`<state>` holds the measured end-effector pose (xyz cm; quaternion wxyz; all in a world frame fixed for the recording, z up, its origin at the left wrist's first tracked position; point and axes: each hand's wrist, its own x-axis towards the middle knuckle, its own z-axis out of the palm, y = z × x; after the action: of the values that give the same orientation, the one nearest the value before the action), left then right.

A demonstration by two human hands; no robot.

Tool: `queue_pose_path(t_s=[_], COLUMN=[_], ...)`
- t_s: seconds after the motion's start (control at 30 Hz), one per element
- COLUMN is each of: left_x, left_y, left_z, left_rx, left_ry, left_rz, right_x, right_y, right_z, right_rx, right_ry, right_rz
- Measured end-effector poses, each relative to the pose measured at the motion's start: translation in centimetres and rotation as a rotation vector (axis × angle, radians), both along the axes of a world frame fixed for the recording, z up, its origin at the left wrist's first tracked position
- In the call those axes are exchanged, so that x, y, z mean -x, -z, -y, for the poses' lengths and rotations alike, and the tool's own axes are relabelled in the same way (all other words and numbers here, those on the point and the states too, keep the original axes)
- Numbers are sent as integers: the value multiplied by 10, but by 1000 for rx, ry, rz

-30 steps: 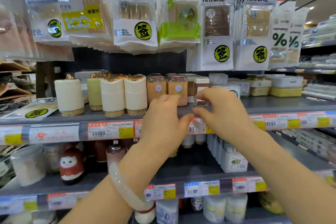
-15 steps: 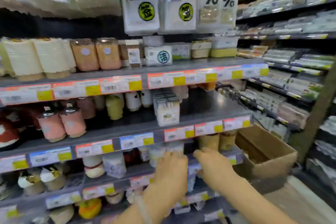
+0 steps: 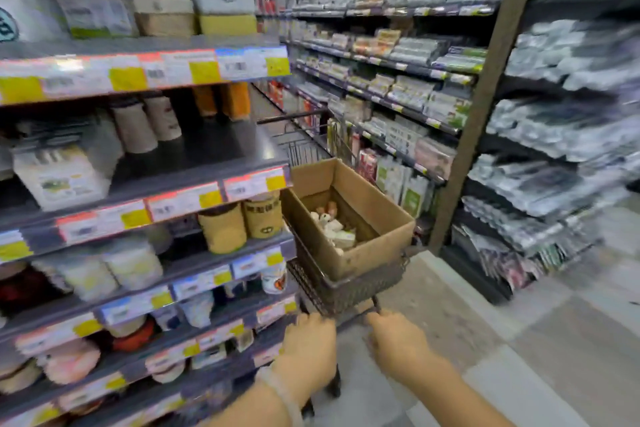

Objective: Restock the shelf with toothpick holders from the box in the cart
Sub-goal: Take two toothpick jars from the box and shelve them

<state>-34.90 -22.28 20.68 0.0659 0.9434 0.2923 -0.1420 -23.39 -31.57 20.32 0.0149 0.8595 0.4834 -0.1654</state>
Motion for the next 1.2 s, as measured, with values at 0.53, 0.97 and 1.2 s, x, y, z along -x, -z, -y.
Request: queue_pose_path(t_s=[0.53, 0.97, 1.2], left_x=[-217, -301, -345], left_y=[54, 85, 127], left_z=[-97, -198, -228], left_rx=[83, 219, 428], left_ry=[-46, -318, -512], left_rz=[-103, -84, -104], right_x=[-216, -361, -406], right_y=[52, 77, 148], right_z=[-83, -222, -285], right_rx=[50, 53, 229], right_ry=[65, -118, -272], right_rz=[-100, -191, -266])
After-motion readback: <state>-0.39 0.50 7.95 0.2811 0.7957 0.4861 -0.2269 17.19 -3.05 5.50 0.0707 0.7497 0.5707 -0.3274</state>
